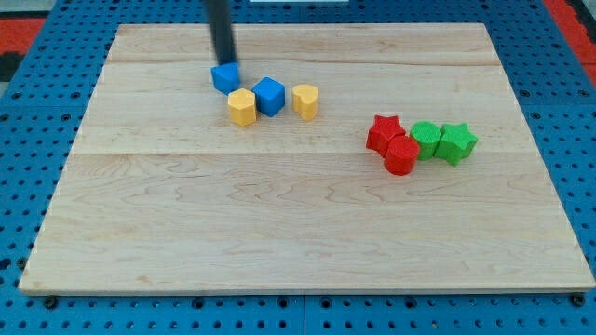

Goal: Slide the blue triangle closer to blue cube

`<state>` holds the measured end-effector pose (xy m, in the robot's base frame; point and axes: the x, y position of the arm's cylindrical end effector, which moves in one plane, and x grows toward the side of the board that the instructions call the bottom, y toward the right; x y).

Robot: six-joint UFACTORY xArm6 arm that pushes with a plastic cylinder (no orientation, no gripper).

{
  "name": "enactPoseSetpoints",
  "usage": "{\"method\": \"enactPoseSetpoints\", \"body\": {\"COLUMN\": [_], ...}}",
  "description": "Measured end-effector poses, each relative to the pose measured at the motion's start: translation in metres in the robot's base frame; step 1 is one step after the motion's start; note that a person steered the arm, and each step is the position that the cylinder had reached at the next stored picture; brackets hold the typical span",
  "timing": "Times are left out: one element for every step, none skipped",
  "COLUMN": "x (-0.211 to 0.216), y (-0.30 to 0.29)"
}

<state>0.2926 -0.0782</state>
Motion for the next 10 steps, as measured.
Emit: {"method": "enactPoseSetpoints", "body": {"x": [0.014,0.012,-0.029,0.001,0.007,0.007,0.01,0.043,0.052,0.052], "y": [-0.006,-0.02,-0.052,-0.057,-0.014,-0.007,-0.058,-0.058,-0.035,-0.039]}}
